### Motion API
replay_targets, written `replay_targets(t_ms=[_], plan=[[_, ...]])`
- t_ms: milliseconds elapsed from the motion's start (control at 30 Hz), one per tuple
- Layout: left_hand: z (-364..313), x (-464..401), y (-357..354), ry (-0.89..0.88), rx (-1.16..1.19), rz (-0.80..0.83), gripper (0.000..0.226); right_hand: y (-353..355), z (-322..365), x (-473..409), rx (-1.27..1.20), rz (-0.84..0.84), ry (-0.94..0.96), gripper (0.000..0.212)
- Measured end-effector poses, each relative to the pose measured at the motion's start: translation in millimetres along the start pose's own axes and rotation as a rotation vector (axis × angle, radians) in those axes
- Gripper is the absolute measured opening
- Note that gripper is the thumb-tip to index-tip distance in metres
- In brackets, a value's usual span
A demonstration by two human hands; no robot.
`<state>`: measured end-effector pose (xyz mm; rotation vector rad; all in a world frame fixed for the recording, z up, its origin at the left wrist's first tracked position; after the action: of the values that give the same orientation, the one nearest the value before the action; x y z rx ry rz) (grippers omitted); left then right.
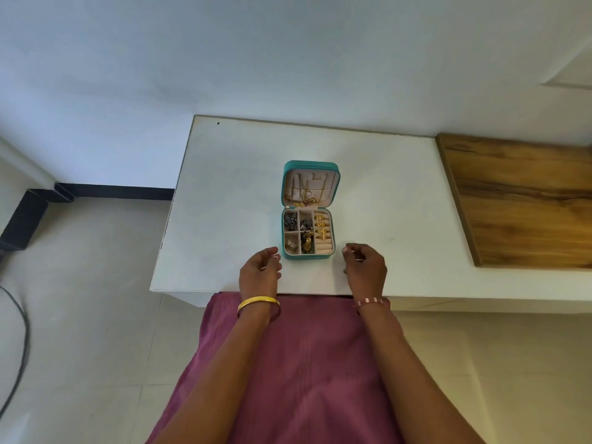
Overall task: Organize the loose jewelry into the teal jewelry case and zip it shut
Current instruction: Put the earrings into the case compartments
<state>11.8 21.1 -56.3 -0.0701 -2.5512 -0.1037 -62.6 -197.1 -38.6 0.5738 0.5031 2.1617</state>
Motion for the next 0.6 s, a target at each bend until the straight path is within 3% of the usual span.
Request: replay_targets(t_ms=[133, 300, 600], plan=[[-7, 8, -12, -0.115, -0.17, 0.087, 0.037, -12, 3, 3, -0.028, 0.034, 0.013, 0.021], [-9, 10, -17, -0.126, -0.222, 0.132, 0.045, -24, 9, 0, 0.043, 0.088, 0.069, 0.017], [-6, 18, -14, -0.136, -0.334, 0.138, 0.039, -13, -6, 15, 0.077, 0.122, 0.063, 0.016]])
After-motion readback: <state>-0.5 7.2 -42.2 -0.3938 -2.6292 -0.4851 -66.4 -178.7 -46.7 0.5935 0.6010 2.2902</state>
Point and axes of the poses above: each hand's wrist, its own x-axis away from the middle knuckle, its own y-axis out of the back of the hand, z = x × y, the point moved 9 cm from there along -x, towards the middle knuckle, and after that the axes turned 1 degree about z, right-handed, at the moved point
